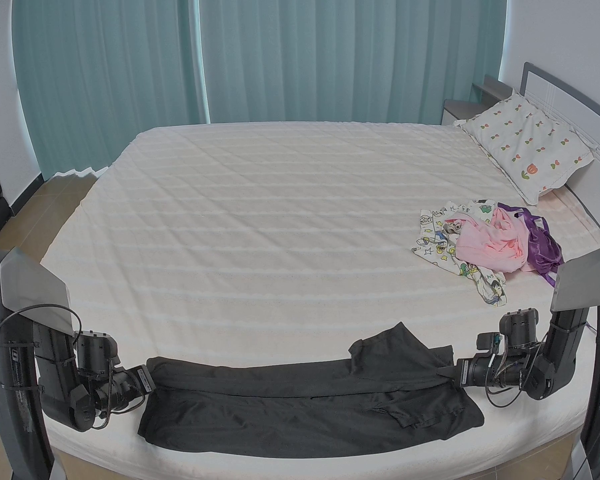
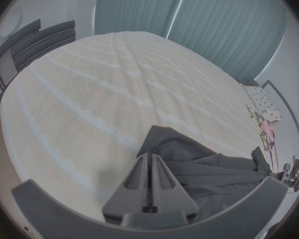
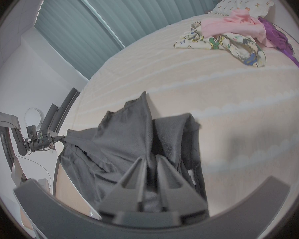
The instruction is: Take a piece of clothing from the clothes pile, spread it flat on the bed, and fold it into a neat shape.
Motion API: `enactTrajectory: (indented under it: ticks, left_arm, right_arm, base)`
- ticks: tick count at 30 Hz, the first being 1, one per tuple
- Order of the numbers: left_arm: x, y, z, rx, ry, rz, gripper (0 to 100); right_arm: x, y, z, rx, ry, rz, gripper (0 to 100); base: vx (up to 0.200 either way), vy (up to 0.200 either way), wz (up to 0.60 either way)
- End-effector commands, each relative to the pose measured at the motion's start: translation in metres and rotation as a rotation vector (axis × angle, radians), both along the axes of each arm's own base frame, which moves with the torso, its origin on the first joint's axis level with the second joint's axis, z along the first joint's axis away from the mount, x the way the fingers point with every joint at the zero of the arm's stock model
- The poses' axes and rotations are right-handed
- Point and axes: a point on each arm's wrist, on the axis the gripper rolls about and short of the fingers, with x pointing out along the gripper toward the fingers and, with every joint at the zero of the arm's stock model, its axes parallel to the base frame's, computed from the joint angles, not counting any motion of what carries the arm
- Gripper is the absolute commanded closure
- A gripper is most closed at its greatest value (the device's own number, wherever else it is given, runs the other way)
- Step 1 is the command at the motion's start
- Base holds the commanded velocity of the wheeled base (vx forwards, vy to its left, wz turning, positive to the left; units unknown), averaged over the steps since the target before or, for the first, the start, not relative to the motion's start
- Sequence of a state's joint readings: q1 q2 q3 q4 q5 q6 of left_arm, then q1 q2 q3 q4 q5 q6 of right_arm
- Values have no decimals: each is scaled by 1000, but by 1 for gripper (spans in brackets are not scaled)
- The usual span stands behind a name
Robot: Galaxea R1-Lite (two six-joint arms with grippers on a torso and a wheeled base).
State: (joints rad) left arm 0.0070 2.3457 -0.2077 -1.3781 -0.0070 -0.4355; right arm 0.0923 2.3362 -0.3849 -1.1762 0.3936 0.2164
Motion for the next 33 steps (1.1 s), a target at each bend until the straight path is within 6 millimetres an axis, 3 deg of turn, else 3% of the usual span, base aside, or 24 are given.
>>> enactTrajectory:
  ticks: [1,7,10,17,19,23,27,33]
  left_arm:
    - [-9,-3,-7,-6,44,-17,0]
    - [-19,-2,-3,-6,33,-13,0]
    - [-30,2,5,-21,-1,15,0]
    - [-20,20,35,-193,-165,171,0]
    - [-21,20,41,-258,-181,169,0]
    - [-20,11,46,-404,-188,199,0]
    - [-21,2,44,-487,-161,237,0]
    - [-23,2,26,-481,-83,259,0]
  right_arm:
    - [-9,-1,-6,-11,42,5,0]
    - [-14,-5,1,-10,14,-19,0]
    - [-14,-9,18,11,-61,-37,0]
    - [2,12,41,161,-100,-85,0]
    - [6,21,37,177,-84,-70,0]
    - [14,37,10,167,-35,-32,0]
    - [21,38,-10,156,2,-35,0]
    - [23,32,-12,146,-9,-49,0]
  base:
    - [0,0,0]
    - [0,0,0]
    - [0,0,0]
    - [0,0,0]
    - [0,0,0]
    - [0,0,0]
    - [0,0,0]
    - [0,0,0]
